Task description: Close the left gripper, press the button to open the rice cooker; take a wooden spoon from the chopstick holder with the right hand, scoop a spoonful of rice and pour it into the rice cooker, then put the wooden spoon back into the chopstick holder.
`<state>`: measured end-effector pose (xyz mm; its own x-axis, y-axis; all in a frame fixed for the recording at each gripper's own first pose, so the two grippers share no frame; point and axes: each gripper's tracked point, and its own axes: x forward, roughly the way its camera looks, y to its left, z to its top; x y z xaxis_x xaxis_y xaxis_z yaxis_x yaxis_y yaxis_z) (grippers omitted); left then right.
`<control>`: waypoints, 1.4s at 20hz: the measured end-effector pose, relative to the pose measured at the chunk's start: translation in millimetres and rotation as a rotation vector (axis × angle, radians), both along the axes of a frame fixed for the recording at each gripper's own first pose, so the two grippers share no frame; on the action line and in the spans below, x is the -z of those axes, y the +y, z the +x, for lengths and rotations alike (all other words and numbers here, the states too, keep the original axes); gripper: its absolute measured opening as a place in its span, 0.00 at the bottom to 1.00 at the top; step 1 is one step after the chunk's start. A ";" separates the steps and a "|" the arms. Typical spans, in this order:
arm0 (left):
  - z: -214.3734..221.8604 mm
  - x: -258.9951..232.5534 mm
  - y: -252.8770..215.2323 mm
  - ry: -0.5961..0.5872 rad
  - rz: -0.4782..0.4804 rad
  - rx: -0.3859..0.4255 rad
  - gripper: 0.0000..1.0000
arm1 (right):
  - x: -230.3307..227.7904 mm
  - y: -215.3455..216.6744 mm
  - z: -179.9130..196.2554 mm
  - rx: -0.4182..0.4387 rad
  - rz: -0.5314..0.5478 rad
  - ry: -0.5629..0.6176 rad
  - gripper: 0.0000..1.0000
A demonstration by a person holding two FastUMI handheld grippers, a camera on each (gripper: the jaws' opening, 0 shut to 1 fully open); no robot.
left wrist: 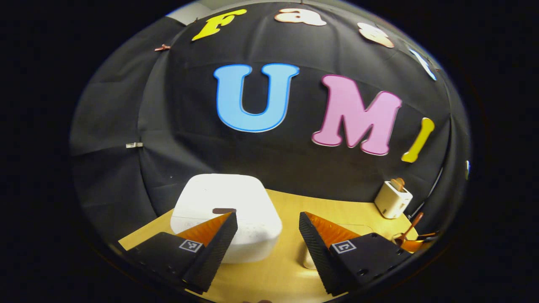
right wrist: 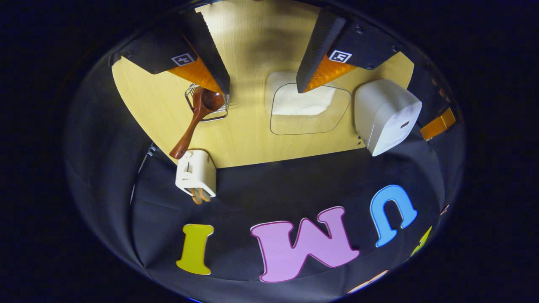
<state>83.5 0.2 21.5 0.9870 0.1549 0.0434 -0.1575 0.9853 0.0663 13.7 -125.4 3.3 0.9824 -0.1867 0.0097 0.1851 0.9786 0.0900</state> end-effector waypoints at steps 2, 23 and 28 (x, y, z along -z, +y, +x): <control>-25.4 5.3 -21.9 0.008 0.028 0.019 0.91 | 4.8 11.3 3.1 -0.046 -0.036 0.012 0.99; -204.7 79.3 -18.4 0.038 -0.032 0.225 0.95 | 102.1 163.0 -103.9 -0.242 -0.172 0.066 0.99; -218.9 72.1 -5.0 0.006 -0.056 0.211 0.96 | 105.7 160.7 -113.1 -0.215 -0.137 0.055 0.99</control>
